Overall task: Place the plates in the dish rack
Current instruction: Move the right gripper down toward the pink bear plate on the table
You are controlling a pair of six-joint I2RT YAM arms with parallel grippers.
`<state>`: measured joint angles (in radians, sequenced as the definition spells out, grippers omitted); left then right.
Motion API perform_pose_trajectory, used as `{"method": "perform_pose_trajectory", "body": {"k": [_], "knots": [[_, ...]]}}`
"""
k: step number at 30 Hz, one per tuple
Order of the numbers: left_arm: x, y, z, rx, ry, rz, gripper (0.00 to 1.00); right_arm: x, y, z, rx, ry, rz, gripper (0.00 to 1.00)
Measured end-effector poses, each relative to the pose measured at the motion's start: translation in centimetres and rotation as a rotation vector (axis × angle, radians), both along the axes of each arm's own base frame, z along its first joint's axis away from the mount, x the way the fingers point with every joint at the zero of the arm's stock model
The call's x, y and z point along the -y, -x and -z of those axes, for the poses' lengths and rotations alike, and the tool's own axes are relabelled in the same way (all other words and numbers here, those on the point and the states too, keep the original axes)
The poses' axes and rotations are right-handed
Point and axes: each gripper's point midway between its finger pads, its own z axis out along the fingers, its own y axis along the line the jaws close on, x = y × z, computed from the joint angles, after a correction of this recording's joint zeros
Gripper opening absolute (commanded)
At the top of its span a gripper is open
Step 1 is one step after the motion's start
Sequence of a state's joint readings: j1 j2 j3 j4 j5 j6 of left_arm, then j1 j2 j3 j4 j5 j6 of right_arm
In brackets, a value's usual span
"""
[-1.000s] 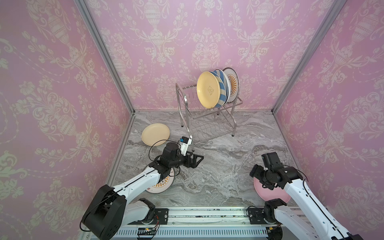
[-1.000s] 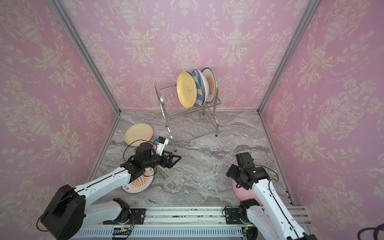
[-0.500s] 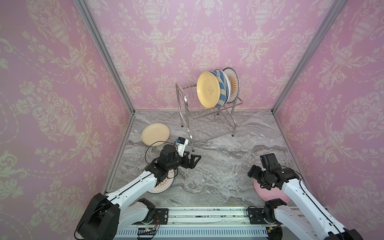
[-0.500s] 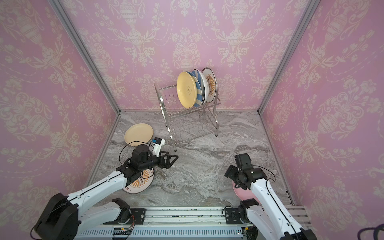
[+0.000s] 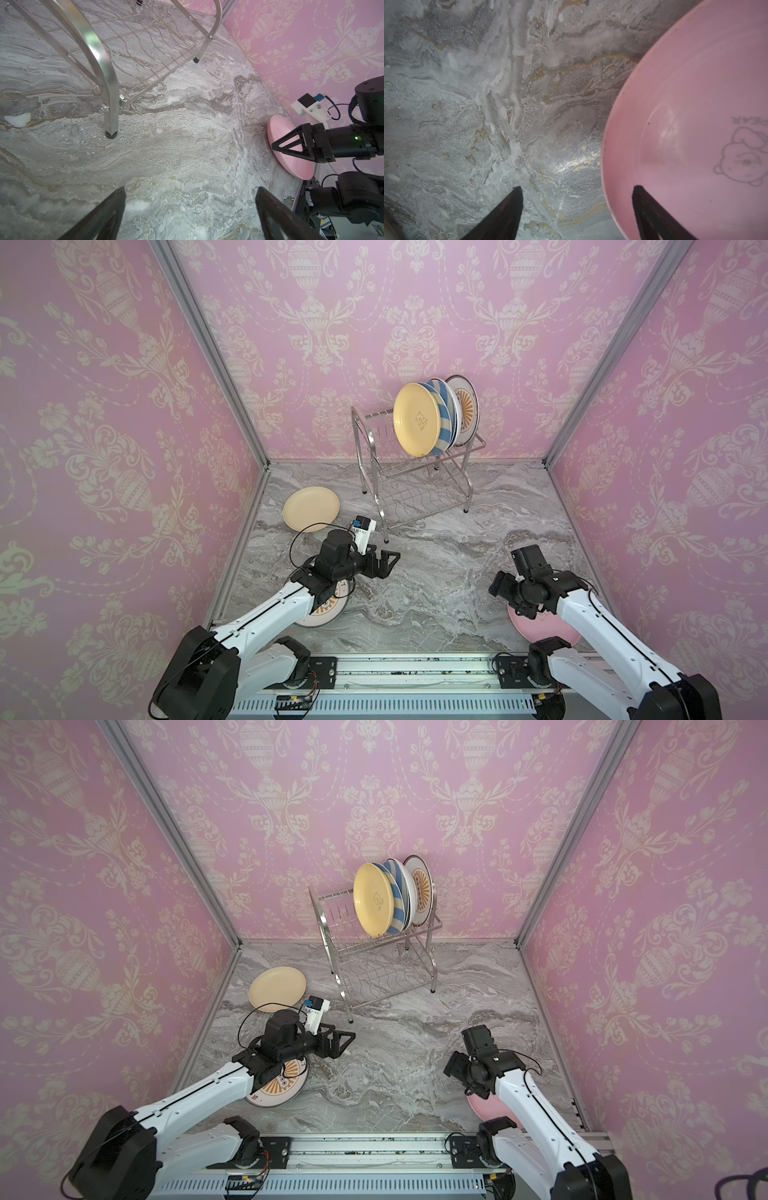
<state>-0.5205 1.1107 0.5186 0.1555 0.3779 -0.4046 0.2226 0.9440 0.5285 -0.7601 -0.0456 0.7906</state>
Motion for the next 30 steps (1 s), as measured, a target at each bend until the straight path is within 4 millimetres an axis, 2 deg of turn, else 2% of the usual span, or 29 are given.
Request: {"method": "perform_pose_trajectory", "body": {"k": [14, 20, 24, 30], "knots": [[-0.4, 0.0, 0.2, 0.011, -0.028, -0.008, 0.99, -1.6, -1.2, 1.7, -0.04, 0.012, -0.062, 0.84], [-0.5, 0.0, 0.1, 0.013, -0.032, -0.009, 0.99, -3.6, -3.8, 1.5, -0.016, 0.0, -0.111, 0.84], [-0.7, 0.2, 0.1, 0.016, -0.039, -0.012, 0.99, -6.2, -6.6, 1.1, 0.021, -0.025, -0.164, 0.85], [-1.1, 0.3, 0.1, 0.022, -0.063, -0.023, 0.99, -12.6, -10.9, 1.4, 0.072, -0.108, -0.282, 0.84]]}}
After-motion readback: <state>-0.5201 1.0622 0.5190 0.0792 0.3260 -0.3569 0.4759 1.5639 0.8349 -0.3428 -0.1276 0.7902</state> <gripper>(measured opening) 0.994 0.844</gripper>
